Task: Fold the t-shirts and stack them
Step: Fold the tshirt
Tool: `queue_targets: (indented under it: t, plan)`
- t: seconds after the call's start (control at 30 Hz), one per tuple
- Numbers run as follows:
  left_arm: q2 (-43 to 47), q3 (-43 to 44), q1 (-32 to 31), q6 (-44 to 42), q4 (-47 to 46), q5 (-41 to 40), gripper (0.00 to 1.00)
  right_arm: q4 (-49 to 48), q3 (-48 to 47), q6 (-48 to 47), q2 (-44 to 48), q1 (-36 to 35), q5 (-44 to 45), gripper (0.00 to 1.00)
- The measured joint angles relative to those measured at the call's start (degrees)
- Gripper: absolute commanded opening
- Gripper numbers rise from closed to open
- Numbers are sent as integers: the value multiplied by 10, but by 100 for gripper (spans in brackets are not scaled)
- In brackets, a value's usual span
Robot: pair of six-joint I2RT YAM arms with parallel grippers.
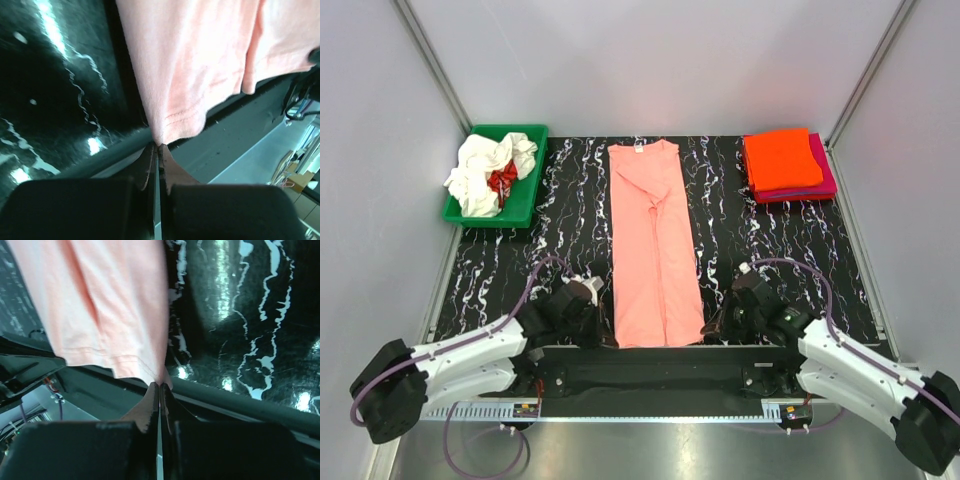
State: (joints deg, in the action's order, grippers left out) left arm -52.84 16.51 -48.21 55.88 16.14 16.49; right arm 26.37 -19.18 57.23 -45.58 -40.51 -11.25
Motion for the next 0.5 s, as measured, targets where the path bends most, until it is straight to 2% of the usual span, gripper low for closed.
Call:
queue_targets:
  t: [0.13, 0.27, 0.4, 0.5]
  plan:
    - [18, 18, -17, 3, 23, -14, 0, 34, -27, -8, 30, -1, 20, 0]
    - [7, 46, -13, -3, 40, -25, 0, 54, -50, -28, 19, -2, 48, 0]
    - [-26, 79, 19, -24, 45, -28, 0, 64, -98, -64, -31, -2, 85, 0]
    - [-58, 111, 65, -52, 47, -28, 0, 55, -147, -101, -91, -3, 122, 0]
